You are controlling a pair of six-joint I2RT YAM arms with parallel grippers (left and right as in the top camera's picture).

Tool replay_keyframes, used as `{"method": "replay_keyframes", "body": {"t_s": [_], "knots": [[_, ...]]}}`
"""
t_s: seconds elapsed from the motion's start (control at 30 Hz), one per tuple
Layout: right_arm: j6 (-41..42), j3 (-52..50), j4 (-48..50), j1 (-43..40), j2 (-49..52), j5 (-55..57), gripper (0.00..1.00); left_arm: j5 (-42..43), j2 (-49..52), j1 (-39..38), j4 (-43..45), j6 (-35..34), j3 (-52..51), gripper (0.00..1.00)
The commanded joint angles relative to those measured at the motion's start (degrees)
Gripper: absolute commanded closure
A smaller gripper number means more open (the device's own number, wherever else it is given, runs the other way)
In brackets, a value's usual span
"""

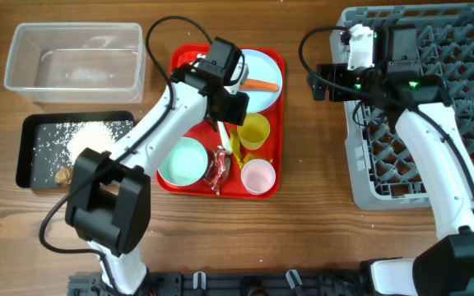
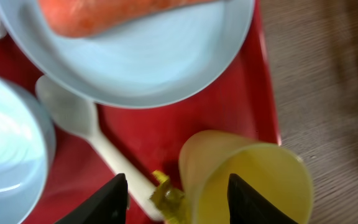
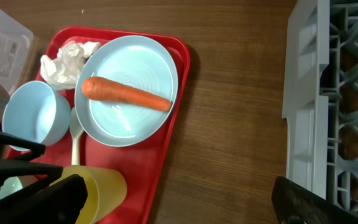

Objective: Sort waste into correct bins and load items into the dishwasher rack
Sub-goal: 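Grasp the yellow cup with the left gripper and lift it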

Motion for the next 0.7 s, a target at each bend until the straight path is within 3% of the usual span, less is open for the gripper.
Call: {"method": "replay_keyframes", "body": {"t_s": [0.0,0.33,0.5,0.67], "knots": [[0.8,-0.4,0.2,-0.2,2.5,1.0,0.02,1.1,0.7,-1.6,0.3,0.3,0.4,0.49],[0.8,-0.4,0.0,-0.2,4.4,1.0,0.03,1.6,2.8,-1.6,-1.6,0.3,0.4,0.64],[0.8,-0.4,-0.1,-0.2,4.4,1.0,0.04,1.5,3.3,-2.3,-1.6,0.3,0.4,0.79],[0.8,-0.4,-0.1,-0.2,4.4,1.0,0.04,0.4,3.4,-3.8,-1.1,0.3,-0.6,0.80]]}}
